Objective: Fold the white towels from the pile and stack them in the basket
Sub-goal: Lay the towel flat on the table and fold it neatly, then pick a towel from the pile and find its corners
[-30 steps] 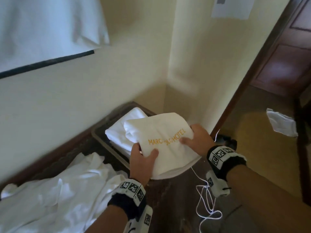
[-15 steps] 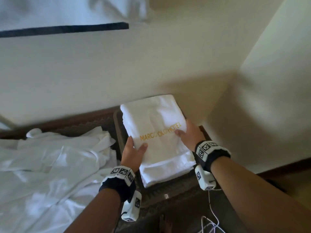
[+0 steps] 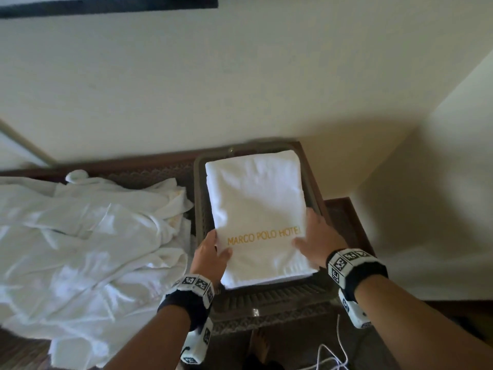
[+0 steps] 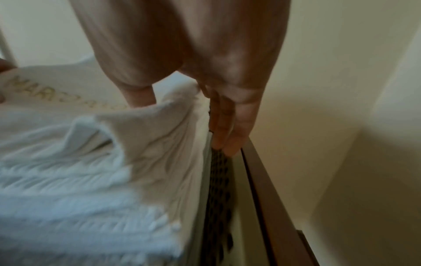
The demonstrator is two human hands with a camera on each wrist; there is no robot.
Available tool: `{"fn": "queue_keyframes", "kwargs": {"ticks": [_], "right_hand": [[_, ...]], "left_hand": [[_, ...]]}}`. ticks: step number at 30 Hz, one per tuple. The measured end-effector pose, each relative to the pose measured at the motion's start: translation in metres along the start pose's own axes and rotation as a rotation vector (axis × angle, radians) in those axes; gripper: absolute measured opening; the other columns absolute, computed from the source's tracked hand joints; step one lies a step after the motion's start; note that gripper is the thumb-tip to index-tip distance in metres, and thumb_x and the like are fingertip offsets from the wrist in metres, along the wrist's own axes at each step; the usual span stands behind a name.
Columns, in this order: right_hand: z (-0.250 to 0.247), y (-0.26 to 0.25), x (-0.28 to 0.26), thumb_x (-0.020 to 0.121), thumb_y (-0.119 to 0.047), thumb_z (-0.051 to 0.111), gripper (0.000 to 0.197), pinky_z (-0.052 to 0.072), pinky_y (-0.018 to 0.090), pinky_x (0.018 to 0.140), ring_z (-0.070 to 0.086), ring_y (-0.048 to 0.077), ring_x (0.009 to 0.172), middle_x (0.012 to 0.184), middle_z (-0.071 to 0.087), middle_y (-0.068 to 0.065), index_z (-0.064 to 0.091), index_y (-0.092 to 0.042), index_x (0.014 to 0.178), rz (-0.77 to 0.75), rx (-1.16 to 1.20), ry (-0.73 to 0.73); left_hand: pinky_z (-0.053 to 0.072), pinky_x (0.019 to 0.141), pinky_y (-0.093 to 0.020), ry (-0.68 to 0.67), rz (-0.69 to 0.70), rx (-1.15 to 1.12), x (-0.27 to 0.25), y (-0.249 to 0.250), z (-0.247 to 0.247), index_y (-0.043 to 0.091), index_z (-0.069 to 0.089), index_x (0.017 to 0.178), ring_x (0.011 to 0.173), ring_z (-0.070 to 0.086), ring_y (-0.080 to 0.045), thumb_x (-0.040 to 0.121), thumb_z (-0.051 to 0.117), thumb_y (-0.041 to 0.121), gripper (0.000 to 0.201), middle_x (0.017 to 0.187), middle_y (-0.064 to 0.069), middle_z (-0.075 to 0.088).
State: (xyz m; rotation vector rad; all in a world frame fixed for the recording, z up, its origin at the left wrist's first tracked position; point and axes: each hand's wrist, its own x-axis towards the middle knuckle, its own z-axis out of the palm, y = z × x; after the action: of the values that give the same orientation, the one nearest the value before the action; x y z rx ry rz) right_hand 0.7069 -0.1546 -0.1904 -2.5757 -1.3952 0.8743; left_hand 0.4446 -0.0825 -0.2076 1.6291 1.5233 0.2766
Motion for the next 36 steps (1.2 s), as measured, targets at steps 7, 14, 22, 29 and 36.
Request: {"fn": "queue_keyframes", "kwargs": {"ticks": [7, 14, 22, 29, 36], "right_hand": [[0.001, -0.021, 0.007, 0.082, -0.038, 0.063, 0.080, 0.051, 0.045, 0.095, 0.049, 0.029, 0.125, 0.143, 0.042, 0.008, 0.021, -0.015, 0.146, 0.035, -0.152, 0.035], [0.017, -0.087, -0.012, 0.081, -0.032, 0.054, 0.049, 0.029, 0.049, 0.101, 0.040, 0.027, 0.125, 0.140, 0.044, 0.006, 0.051, -0.020, 0.128, -0.369, -0.426, 0.302], [0.067, -0.218, -0.039, 0.096, -0.031, 0.036, 0.025, 0.042, 0.036, 0.079, 0.054, 0.021, 0.087, 0.093, 0.054, -0.002, 0.057, -0.017, 0.097, -0.478, -0.323, 0.106], [0.130, -0.314, -0.035, 0.097, -0.039, 0.043, 0.026, 0.055, 0.040, 0.075, 0.063, 0.026, 0.081, 0.084, 0.060, 0.001, 0.051, -0.018, 0.084, -0.311, -0.153, -0.071], [0.193, -0.411, -0.043, 0.095, -0.058, 0.045, 0.040, 0.047, 0.034, 0.068, 0.055, 0.020, 0.073, 0.078, 0.051, -0.004, 0.047, -0.020, 0.085, -0.378, -0.046, -0.023]], "left_hand": [[0.050, 0.079, -0.025, -0.137, -0.012, 0.079, 0.001, -0.003, -0.015, 0.021, 0.062, 0.116, 0.092, 0.065, -0.012, 0.093, 0.070, 0.028, 0.026, 0.100, 0.010, 0.067], [0.042, 0.062, -0.014, -0.052, 0.042, 0.237, -0.003, -0.032, -0.086, 0.020, 0.066, 0.081, 0.072, 0.062, -0.011, 0.096, 0.060, 0.019, 0.016, 0.082, -0.001, 0.070], [0.047, 0.082, -0.032, 0.136, 0.008, 0.579, 0.029, -0.084, -0.215, 0.027, 0.068, 0.113, 0.105, 0.063, -0.023, 0.096, 0.054, 0.033, 0.023, 0.112, 0.002, 0.069], [0.051, 0.083, -0.038, 0.056, 0.083, 0.835, 0.078, -0.147, -0.295, 0.019, 0.063, 0.110, 0.106, 0.063, -0.028, 0.100, 0.047, 0.024, 0.020, 0.113, -0.004, 0.065], [0.050, 0.091, -0.041, -0.123, 0.350, 0.891, 0.119, -0.193, -0.327, 0.032, 0.043, 0.145, 0.117, 0.057, -0.026, 0.097, 0.055, 0.039, 0.050, 0.129, -0.002, 0.052]]}}
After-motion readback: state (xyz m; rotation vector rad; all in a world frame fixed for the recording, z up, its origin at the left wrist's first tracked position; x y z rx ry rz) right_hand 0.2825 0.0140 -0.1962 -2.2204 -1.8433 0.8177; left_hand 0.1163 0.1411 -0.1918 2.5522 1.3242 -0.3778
